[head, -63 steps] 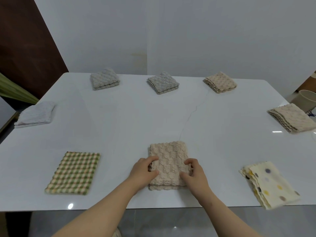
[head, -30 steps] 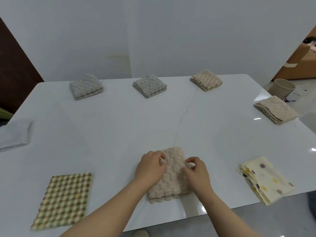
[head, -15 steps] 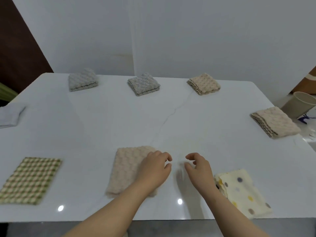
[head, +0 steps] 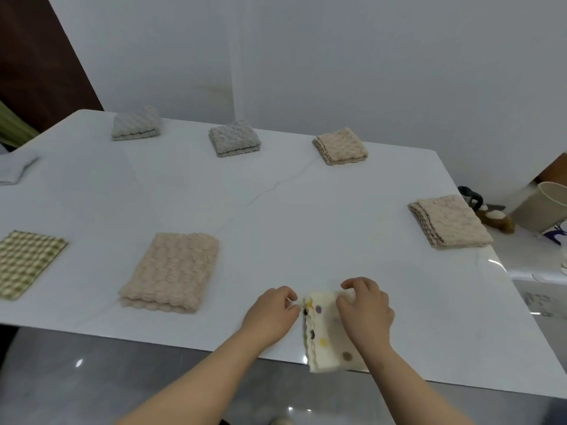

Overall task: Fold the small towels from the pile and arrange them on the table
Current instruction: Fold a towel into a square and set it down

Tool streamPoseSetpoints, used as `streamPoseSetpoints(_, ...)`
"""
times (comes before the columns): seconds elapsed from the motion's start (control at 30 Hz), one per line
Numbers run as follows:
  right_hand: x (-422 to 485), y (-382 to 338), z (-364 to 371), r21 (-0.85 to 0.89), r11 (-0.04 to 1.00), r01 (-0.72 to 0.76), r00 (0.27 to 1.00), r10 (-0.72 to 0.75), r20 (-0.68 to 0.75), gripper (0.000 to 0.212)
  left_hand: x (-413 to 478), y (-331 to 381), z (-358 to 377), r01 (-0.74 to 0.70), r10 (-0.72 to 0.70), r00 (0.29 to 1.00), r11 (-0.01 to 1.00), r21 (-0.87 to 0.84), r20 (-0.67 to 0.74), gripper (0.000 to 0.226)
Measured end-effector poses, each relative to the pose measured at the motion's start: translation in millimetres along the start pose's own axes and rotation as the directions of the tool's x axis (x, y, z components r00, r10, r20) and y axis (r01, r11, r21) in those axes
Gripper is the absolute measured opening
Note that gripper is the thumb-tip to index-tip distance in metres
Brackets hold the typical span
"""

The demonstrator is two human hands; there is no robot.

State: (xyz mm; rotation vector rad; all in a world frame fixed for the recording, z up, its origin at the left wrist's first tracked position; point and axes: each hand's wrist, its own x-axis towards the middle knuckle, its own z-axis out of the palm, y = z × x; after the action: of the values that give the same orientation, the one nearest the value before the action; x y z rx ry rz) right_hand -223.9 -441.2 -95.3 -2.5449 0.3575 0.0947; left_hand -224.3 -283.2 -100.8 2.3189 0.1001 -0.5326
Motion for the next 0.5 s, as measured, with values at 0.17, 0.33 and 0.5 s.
streamPoseSetpoints(0.17,-5,23,0,0.095,0.973,-0.209,0.974,0.198,0.112,0.051,-3,14,19,0.150,-0.150,0.989,0.987,-0.054,-0.001,0.044)
streamPoseSetpoints(0.33,-2,32,2,0.242,0.930,-0.278,0.956,0.243,0.164,0.046,3,26,28,0.201,-0.204,0.979,0.971,-0.129,-0.012,0.025)
streamPoseSetpoints(0.5,-4,34,-5,0.373,0.902,-0.218,0.973,0.171,0.156,0.012,7,28,31,0.206,-0.219,0.976,0.921,-0.329,0.000,0.027)
